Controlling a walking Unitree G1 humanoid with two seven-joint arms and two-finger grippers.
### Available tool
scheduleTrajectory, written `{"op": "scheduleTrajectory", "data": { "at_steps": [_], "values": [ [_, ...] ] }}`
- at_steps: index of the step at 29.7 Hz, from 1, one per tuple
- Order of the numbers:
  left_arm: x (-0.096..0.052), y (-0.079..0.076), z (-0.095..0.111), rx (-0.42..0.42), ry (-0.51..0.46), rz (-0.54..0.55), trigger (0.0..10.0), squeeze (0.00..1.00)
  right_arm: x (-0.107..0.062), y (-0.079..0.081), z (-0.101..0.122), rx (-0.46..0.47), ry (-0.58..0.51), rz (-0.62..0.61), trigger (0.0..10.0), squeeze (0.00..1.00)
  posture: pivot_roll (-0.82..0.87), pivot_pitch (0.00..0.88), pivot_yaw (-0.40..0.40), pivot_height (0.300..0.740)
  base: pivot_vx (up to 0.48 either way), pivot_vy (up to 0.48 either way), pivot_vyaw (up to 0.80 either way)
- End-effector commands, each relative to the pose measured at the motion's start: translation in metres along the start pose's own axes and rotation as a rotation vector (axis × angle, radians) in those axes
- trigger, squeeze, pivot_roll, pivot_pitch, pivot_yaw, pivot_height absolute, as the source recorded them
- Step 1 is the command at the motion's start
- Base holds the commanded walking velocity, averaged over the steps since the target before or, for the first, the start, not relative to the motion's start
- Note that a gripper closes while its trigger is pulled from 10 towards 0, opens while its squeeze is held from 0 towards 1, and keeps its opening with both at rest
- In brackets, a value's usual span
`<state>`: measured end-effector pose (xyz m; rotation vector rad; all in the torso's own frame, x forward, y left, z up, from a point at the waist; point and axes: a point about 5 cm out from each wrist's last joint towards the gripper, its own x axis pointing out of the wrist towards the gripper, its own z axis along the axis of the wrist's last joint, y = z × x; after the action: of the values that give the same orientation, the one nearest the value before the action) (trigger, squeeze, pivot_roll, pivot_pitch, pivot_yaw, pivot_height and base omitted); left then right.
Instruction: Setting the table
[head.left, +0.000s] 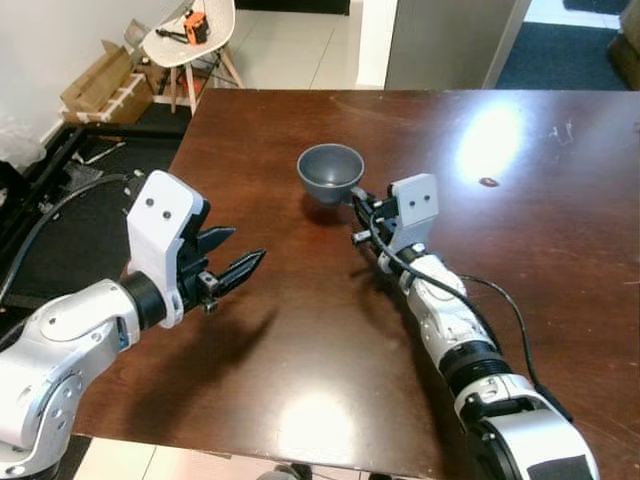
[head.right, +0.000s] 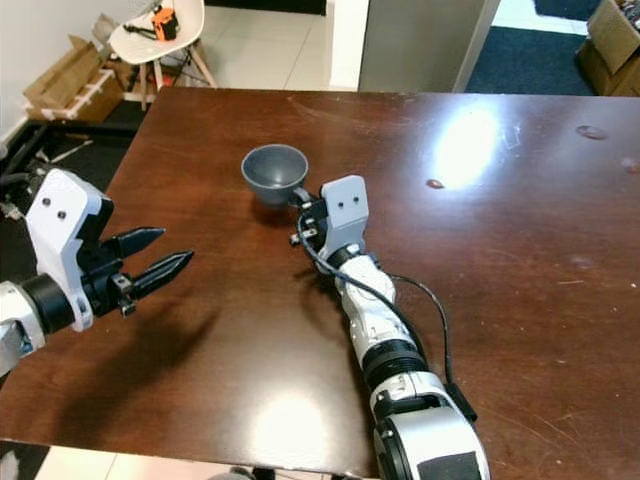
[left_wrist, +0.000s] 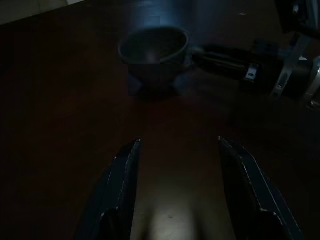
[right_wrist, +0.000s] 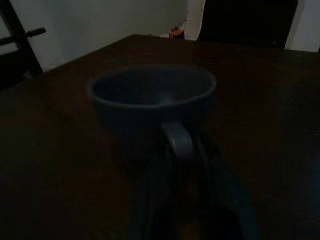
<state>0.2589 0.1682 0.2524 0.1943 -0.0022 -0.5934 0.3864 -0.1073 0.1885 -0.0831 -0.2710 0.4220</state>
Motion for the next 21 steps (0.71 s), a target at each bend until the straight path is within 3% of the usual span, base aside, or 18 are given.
{"op": "scheduleTrajectory", "data": {
  "at_steps": [1,11,12,13,21],
  "values": [
    [-0.004,-0.001,-0.001,-0.001,0.020,0.003,10.0,0.00,0.001,0.005,-0.003,-0.010,0.003,0.020,10.0,1.00,0.27,0.235,0.161,0.740,0.000,0.000,0.00],
    [0.002,-0.003,-0.002,-0.020,0.011,0.003,10.0,0.00,-0.002,0.001,-0.004,0.003,-0.014,-0.001,10.0,1.00,0.23,0.206,0.147,0.740,0.000,0.000,0.00],
    [0.004,-0.003,-0.002,-0.021,0.006,0.003,10.0,0.00,-0.002,0.000,-0.002,0.002,-0.026,-0.004,10.0,0.67,0.22,0.199,0.142,0.740,0.000,0.000,0.00],
    [0.006,-0.004,-0.002,-0.025,0.001,0.003,10.0,0.00,-0.002,-0.001,0.000,0.000,-0.037,-0.005,10.0,0.00,0.21,0.192,0.138,0.740,0.000,0.000,0.00],
    [0.014,-0.008,-0.008,-0.044,-0.009,0.002,10.0,0.00,-0.006,-0.007,0.016,-0.010,-0.142,-0.002,10.0,0.00,0.16,0.154,0.116,0.740,0.000,0.000,0.00]
  ]
}}
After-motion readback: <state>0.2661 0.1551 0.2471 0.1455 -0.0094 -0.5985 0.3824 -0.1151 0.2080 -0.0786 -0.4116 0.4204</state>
